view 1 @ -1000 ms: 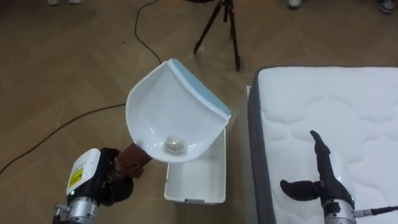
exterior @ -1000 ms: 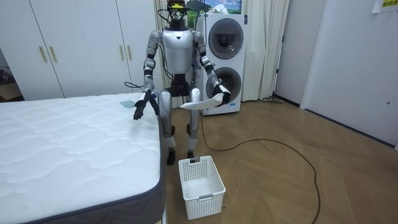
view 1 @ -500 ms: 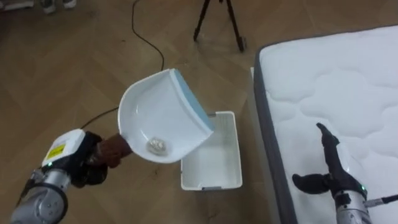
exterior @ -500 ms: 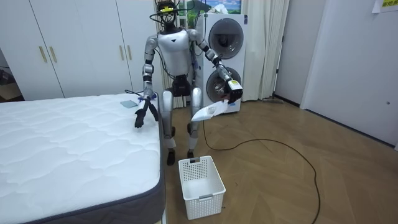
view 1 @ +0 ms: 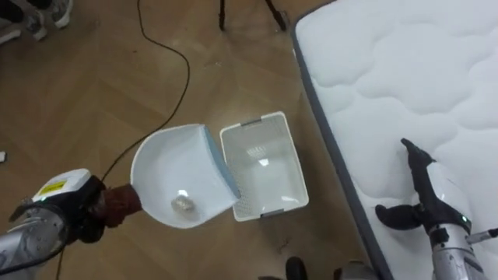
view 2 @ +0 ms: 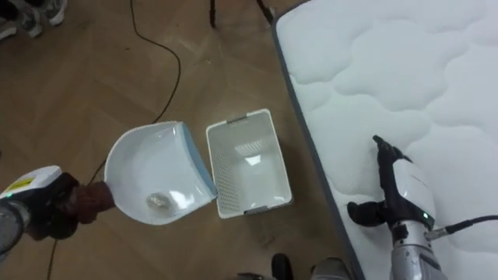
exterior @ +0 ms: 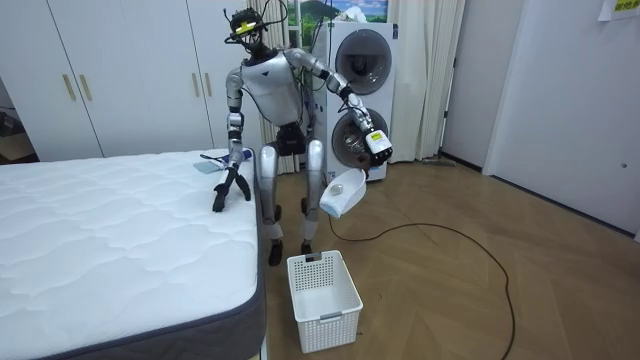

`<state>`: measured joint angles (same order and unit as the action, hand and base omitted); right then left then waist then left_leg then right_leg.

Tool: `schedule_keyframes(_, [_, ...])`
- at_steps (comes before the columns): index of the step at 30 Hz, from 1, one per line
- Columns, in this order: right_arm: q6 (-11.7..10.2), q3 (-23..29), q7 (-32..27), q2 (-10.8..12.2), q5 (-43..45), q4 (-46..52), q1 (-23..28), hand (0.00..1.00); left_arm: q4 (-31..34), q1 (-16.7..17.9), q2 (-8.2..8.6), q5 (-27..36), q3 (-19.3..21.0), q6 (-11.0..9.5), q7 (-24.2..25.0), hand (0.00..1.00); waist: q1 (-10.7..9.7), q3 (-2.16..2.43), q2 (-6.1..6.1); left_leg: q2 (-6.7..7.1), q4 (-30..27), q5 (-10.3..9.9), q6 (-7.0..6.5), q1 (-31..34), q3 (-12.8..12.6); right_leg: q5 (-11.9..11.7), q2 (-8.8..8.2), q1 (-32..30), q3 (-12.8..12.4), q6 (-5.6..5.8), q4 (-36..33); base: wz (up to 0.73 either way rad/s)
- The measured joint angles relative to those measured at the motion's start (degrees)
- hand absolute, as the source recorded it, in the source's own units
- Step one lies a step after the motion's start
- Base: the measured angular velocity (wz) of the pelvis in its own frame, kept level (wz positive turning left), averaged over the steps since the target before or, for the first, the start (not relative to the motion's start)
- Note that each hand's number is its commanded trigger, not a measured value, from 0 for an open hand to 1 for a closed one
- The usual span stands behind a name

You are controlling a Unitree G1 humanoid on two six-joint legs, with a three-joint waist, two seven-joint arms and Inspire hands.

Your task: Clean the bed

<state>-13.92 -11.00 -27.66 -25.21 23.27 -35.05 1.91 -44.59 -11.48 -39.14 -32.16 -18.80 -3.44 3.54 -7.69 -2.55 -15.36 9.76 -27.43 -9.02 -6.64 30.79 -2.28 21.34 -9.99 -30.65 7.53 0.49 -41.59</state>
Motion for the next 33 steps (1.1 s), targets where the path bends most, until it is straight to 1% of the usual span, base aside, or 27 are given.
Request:
schedule_keyframes(1, [-0.2,-0.5,-0.4,-0.1,0.0,0.2,-0.2,0.0,-0.4,-0.3,-0.12,0.0,-0.2,0.8,0.0,1.0,-0.1,-0.07,-0.25,0.05,0.2,0.0,0.0,0.0,-0.7,0.2,0.02,-0.6,-0.9,0.01,-0.5,-0.18])
schedule_keyframes(2, [-0.3,-0.7,-0.6,-0.2,0.0,0.4,-0.2,0.0,-0.6,-0.5,-0.12,0.0,-0.3,1.2,0.0,1.0,-0.2,-0.03,-0.48,0.08,0.3,0.0,0.0,0.0,-0.9,0.3,0.03,-0.8,-1.2,0.02,-0.7,-0.23])
schedule_keyframes(3, [-0.3,-1.1,-0.7,-0.3,0.1,0.9,-0.6,0.0,-0.8,-0.8,-0.39,0.0,-0.4,1.7,0.0,1.0,-0.3,0.01,-0.58,0.1,0.5,0.0,0.0,0.0,-1.7,0.5,-0.01,-1.5,-2.0,-0.01,-1.3,-0.21])
schedule_keyframes(4, [-0.4,-1.5,-0.6,-0.4,0.3,1.1,-0.6,0.0,-0.9,-0.8,-0.87,0.0,-0.5,1.9,0.0,1.0,-0.6,0.03,-0.66,0.09,0.7,0.0,0.0,0.0,-2.4,0.7,-0.01,-2.0,-2.7,-0.08,-1.8,-0.18])
schedule_keyframes(5, [-0.4,-1.6,-0.4,-0.5,0.4,1.5,-0.6,0.0,-1.0,-0.9,-1.06,0.0,-0.5,1.9,0.0,1.0,-0.9,-0.03,-0.83,0.14,0.7,0.0,0.0,0.0,-2.4,0.8,-0.05,-2.1,-2.8,-0.1,-2.1,-0.04])
schedule_keyframes(6, [-0.4,-1.6,-0.1,-0.6,0.8,2.1,-0.6,0.0,-1.5,-1.3,-1.26,0.0,-0.6,2.1,0.1,1.0,-1.6,-0.01,-1.27,0.18,0.7,0.0,0.01,0.0,-2.6,1.1,-0.09,-2.2,-2.9,-0.18,-2.2,0.04])
schedule_keyframes(8, [-0.4,-1.8,0.3,-0.5,1.0,2.5,-0.7,0.0,-1.7,-2.3,-2.46,0.0,-1.5,2.1,0.8,1.0,-2.1,-0.07,-1.47,0.11,0.8,0.0,0.01,0.0,-3.6,1.5,-0.05,-2.6,-3.5,-0.33,-3.0,0.07])
schedule_keyframes(9, [-0.4,-1.8,0.4,-0.6,1.3,2.7,-0.9,0.0,-1.8,-3.2,-3.21,-0.1,-1.8,2.1,1.1,1.0,-2.9,-0.13,-1.95,-0.05,0.7,0.0,0.0,0.1,-4.3,1.7,-0.04,-2.7,-4.0,-0.43,-3.2,0.17])
schedule_keyframes(10, [-0.4,-1.8,0.4,-0.6,1.5,3.1,-0.9,0.0,-2.0,-3.9,-3.78,-0.1,-1.9,2.2,1.1,1.0,-3.3,-0.11,-2.26,-0.41,0.8,0.0,0.0,0.1,-6.0,2.0,-0.06,-3.1,-4.6,-0.48,-3.7,0.15])
schedule_keyframes(12, [-0.4,-1.8,0.4,-0.6,2.1,3.5,-1.1,0.0,-2.1,-4.9,-4.69,-0.1,-1.9,2.5,1.1,1.0,-3.5,-0.11,-2.28,-0.63,0.8,0.0,-0.02,0.0,-8.2,2.5,-0.05,-3.8,-5.9,-0.49,-4.7,-0.04])
schedule_keyframes(13, [-0.4,-1.9,0.6,-0.6,2.1,3.8,-1.1,0.0,-2.1,-5.4,-5.1,-0.1,-2.3,2.8,1.1,1.0,-3.8,-0.1,-2.53,-0.94,0.7,-0.1,-0.11,-0.1,-9.5,2.6,-0.14,-3.8,-5.9,-0.56,-5.1,-0.06])
schedule_keyframes(14, [-0.4,-2.0,0.7,-0.6,2.1,3.9,-1.2,0.0,-2.1,-5.6,-5.26,-0.1,-2.4,2.9,1.1,1.0,-4.0,-0.09,-2.66,-1.08,0.7,-0.1,-0.19,-0.2,-10.0,2.7,-0.18,-3.8,-6.0,-0.61,-5.2,0.0])
schedule_keyframes(17, [-0.4,-2.5,1.2,-0.9,2.0,3.7,-1.9,0.0,-2.1,-6.7,-6.09,-0.1,-3.9,3.1,1.1,1.0,-4.5,-0.17,-3.11,-1.13,1.1,-0.1,-0.2,-0.6,-10.5,2.9,-0.31,-3.8,-6.2,-0.74,-5.6,-0.01])
schedule_keyframes(20, [-0.5,-2.5,1.6,-1.4,2.0,4.1,-1.9,0.0,-2.1,-6.9,-6.87,-0.1,-3.9,3.1,1.1,1.0,-4.4,-0.29,-3.46,-1.18,1.3,-0.1,-0.2,-0.6,-11.3,3.0,-0.26,-4.4,-6.8,-0.75,-6.2,-0.04])
schedule_keyframes(21, [-0.6,-2.5,1.6,-1.8,2.0,4.4,-1.8,0.0,-2.1,-6.9,-7.21,-0.1,-3.9,3.1,1.1,1.0,-4.4,-0.39,-3.83,-1.3,1.3,-0.1,-0.2,-0.6,-11.6,3.0,-0.21,-4.4,-6.9,-0.75,-6.2,-0.03])
schedule_keyframes(23, [-0.6,-2.5,1.6,-2.0,2.0,4.7,-1.7,0.0,-2.2,-6.9,-7.73,0.0,-3.9,3.1,1.1,1.0,-4.5,-0.34,-4.22,-1.32,1.3,-0.1,-0.2,-0.6,-11.7,3.0,-0.22,-4.5,-6.6,-0.75,-6.2,0.0])
schedule_keyframes(26, [-0.6,-2.5,1.7,-2.0,2.0,5.4,-1.4,0.0,-2.4,-7.2,-8.5,0.0,-3.9,3.2,1.1,1.0,-4.7,-0.33,-4.27,-1.32,1.5,-0.1,-0.2,-0.6,-11.7,3.0,-0.17,-4.6,-6.6,-0.79,-6.1,0.0])
schedule_keyframes(30, [-0.6,-2.5,2.0,-2.0,2.0,5.8,-1.1,0.0,-3.5,-7.6,-8.59,0.0,-3.9,3.4,1.1,1.0,-4.8,-0.36,-4.21,-1.31,1.9,-0.1,-0.2,-0.7,-11.7,3.0,-0.15,-4.6,-6.6,-0.81,-5.8,0.0])
schedule_keyframes(32, [-0.7,-2.5,2.2,-2.1,1.9,5.8,-1.0,0.0,-3.6,-7.6,-8.59,0.0,-4.0,3.5,1.1,1.0,-4.8,-0.51,-3.98,-1.24,1.8,-0.1,-0.2,-0.8,-11.7,3.0,-0.37,-4.5,-6.5,-0.83,-5.8,0.0])
schedule_keyframes(33, [-1.0,-2.5,2.2,-2.1,1.9,5.7,-1.0,0.0,-3.5,-7.6,-8.59,0.0,-4.0,3.5,1.1,1.0,-4.9,-0.82,-3.58,-1.14,1.8,-0.1,-0.2,-1.0,-11.8,3.1,-0.45,-4.5,-6.6,-0.86,-5.8,0.0])
